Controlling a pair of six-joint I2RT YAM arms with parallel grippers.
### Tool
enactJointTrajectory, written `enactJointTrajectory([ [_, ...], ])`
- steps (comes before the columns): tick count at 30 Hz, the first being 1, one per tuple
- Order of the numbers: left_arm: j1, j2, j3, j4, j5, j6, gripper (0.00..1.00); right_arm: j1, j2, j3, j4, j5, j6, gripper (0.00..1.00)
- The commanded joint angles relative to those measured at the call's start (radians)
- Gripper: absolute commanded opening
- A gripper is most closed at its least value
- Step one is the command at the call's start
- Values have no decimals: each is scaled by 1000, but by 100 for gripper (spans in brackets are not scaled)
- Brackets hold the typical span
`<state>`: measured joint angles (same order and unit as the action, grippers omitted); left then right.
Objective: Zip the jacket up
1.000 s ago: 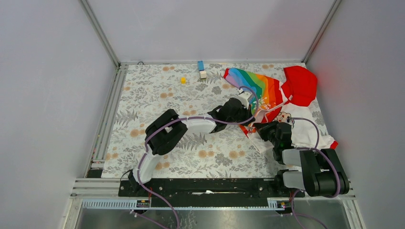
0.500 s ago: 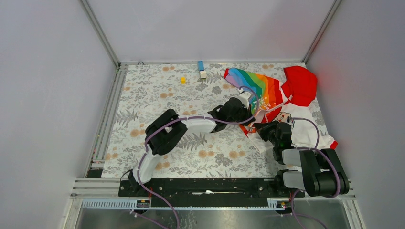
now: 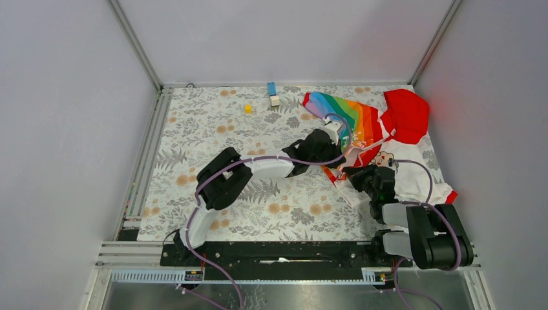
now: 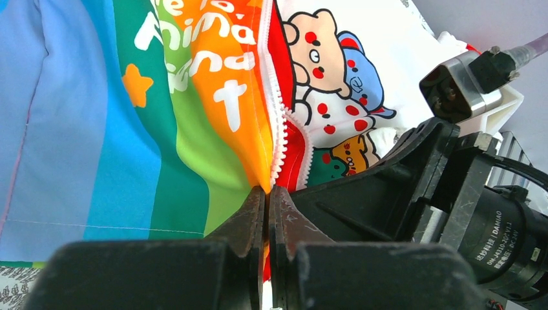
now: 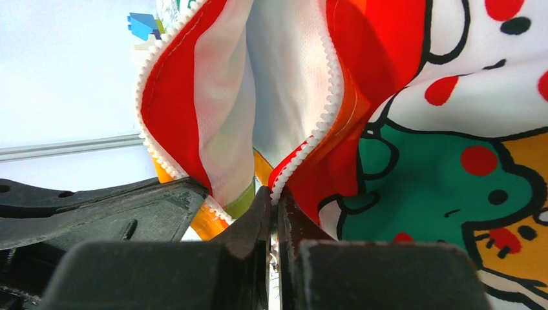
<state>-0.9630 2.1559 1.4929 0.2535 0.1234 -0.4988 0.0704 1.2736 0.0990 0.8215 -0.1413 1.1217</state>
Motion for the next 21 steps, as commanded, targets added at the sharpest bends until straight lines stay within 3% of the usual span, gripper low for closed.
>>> enactJointTrajectory([
  [1,0,-22,41,20,13,-9,0,6,-25,-5,39,23,-28,0],
  [13,0,-18,37,35,57,-3,0,6,-39,-11,13,33,-24,0],
  [14,0,-16,51,2,58,6,8,6,-61,-16,-11,42,-24,0],
  [18,12,-41,93,-165,58,59,59,6,-230,1,-250,98,-58,0],
  [21,44,-60,138,-313,148,102,74,6,-240,46,-368,83,-82,0],
])
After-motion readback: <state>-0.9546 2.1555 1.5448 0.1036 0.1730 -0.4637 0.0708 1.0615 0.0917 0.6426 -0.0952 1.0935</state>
